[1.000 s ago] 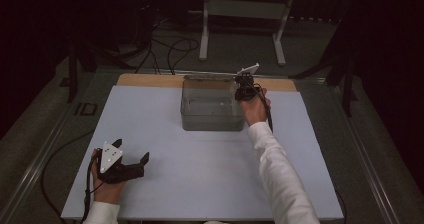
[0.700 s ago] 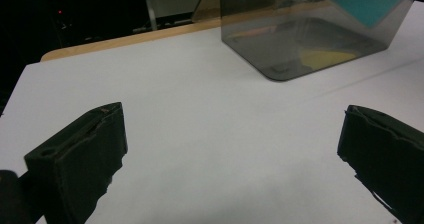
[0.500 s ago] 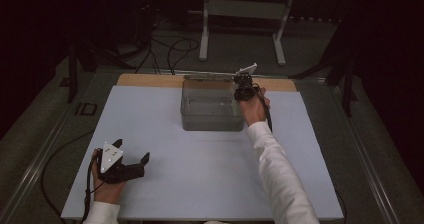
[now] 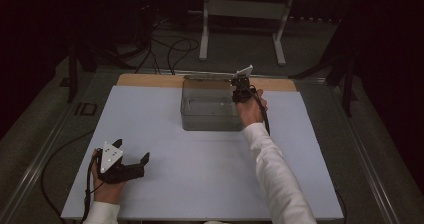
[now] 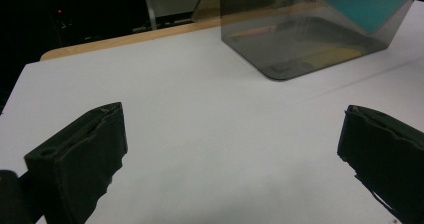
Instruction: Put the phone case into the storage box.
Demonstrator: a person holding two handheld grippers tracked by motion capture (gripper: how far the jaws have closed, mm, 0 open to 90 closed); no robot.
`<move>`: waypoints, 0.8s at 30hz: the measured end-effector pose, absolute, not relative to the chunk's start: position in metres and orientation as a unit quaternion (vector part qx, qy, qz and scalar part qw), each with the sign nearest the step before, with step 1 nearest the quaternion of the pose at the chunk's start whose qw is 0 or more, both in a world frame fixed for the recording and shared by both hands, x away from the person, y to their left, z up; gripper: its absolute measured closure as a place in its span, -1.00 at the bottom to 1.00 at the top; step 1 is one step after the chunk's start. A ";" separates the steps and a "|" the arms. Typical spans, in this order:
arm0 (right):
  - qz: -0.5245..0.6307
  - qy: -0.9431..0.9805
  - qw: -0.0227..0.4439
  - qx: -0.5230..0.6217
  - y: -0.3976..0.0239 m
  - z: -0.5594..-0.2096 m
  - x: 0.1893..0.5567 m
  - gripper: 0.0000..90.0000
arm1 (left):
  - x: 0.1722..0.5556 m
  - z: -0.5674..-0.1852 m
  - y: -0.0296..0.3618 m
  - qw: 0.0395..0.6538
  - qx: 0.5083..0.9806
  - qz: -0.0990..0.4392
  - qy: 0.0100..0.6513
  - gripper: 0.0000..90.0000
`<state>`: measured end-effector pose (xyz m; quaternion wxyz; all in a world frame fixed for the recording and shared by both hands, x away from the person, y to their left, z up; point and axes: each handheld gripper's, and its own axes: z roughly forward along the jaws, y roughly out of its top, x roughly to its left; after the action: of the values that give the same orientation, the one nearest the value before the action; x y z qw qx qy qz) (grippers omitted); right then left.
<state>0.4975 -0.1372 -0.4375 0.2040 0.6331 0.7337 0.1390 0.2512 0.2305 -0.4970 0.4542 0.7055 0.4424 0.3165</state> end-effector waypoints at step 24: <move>0.106 0.735 0.207 0.637 -0.131 -0.446 0.499 0.80 | 0.251 -0.497 0.231 0.455 0.704 0.317 0.444 -0.99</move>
<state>0.4989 -0.1310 -0.4456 0.2069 0.6370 0.7350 0.1061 0.2510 0.2309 -0.4968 0.4546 0.7041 0.4437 0.3172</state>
